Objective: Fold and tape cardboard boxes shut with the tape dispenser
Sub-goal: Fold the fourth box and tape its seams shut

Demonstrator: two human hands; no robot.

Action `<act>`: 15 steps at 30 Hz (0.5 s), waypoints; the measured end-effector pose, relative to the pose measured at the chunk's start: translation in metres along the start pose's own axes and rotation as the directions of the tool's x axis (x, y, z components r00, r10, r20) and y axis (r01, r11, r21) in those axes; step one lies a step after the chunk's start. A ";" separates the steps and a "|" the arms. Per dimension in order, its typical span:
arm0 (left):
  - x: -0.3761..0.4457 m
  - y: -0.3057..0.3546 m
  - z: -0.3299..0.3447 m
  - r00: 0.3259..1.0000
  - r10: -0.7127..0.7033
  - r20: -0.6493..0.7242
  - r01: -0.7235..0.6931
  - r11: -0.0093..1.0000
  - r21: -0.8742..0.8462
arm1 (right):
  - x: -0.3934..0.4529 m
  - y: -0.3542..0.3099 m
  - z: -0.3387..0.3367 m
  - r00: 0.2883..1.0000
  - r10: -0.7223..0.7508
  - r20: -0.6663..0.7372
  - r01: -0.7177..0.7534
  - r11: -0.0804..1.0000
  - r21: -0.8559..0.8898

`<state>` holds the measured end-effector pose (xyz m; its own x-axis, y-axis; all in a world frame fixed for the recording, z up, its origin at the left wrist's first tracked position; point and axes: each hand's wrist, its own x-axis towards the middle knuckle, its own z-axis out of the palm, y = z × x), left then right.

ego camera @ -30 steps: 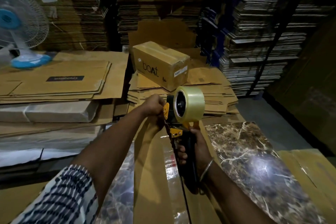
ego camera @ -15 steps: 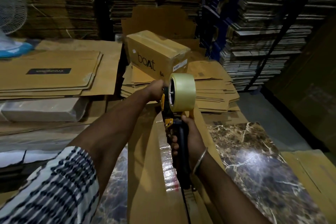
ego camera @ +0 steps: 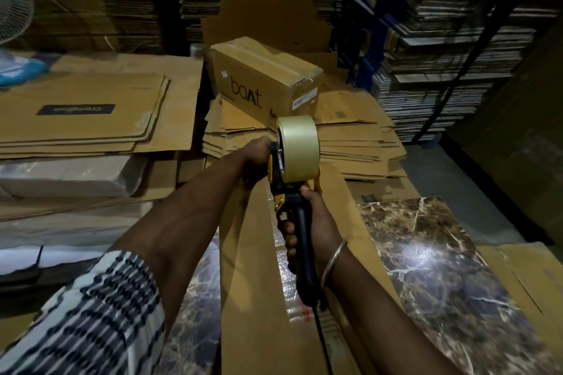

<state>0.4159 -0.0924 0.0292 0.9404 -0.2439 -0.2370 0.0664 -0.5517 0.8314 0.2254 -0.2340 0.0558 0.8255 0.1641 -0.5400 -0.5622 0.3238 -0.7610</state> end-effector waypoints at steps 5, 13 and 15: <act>-0.006 0.004 -0.004 0.999 0.018 -0.045 -0.004 0.953 0.302 | 0.000 0.002 0.002 1.000 0.001 -0.022 -0.001 1.000 0.015; -0.013 -0.002 -0.010 0.999 0.045 -0.013 -0.036 0.925 0.379 | -0.004 0.000 0.001 1.000 0.011 -0.029 -0.013 0.997 -0.072; -0.011 -0.005 -0.013 0.999 0.050 0.003 -0.047 0.915 0.402 | -0.006 -0.001 0.001 0.999 0.011 -0.034 -0.014 0.997 -0.081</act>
<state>0.4095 -0.0770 0.0344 0.9416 -0.2736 -0.1962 -0.1177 -0.8134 0.5696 0.2212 -0.2344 0.0603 0.8172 0.1361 -0.5600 -0.5755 0.2449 -0.7803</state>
